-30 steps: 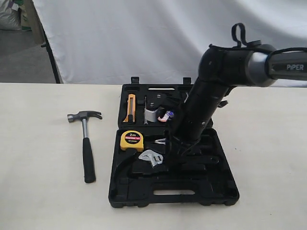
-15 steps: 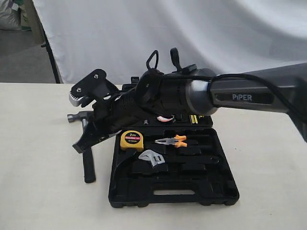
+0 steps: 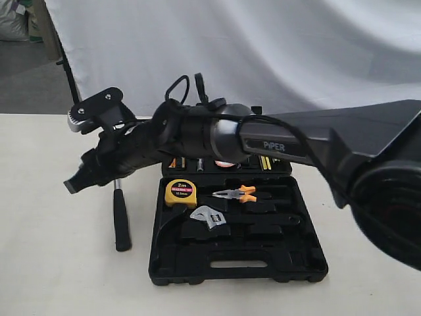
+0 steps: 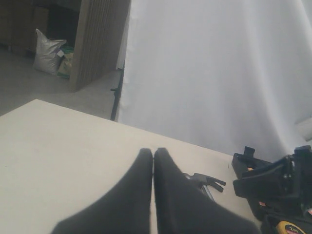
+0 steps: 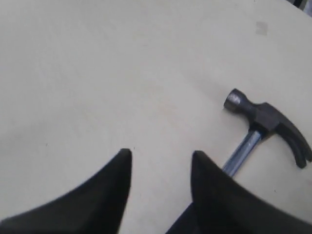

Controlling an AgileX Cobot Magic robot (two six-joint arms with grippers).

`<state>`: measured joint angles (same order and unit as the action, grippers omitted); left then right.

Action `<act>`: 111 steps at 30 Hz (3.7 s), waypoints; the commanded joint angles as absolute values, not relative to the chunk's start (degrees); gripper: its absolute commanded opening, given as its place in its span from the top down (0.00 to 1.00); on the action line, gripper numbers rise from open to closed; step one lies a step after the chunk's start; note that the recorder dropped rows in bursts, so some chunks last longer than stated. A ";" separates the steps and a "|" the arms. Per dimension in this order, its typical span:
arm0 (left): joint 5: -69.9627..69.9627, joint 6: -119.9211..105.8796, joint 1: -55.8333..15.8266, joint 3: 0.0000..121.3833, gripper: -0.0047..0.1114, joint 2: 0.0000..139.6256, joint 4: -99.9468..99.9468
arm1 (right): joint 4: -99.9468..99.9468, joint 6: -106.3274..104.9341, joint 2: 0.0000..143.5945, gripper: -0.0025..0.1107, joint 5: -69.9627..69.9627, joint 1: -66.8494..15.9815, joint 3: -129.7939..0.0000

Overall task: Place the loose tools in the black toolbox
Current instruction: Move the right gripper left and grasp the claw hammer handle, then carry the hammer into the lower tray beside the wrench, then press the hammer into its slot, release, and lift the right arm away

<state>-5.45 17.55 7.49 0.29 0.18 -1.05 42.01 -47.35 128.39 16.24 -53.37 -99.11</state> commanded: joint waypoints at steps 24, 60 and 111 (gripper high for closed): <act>-5.03 17.82 8.94 0.44 0.95 0.00 -1.30 | 14.81 -21.87 158.30 0.77 42.52 -49.63 -142.88; -5.03 17.82 8.94 0.44 0.95 0.00 -1.30 | 27.76 -26.63 148.98 0.98 69.96 -58.16 -144.35; -5.03 17.82 8.94 0.44 0.95 0.00 -1.30 | 31.39 -77.22 112.64 0.98 48.97 -34.43 -74.80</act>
<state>-5.45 17.55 7.49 0.29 0.18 -1.05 30.53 -75.83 111.84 49.19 -34.48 -74.82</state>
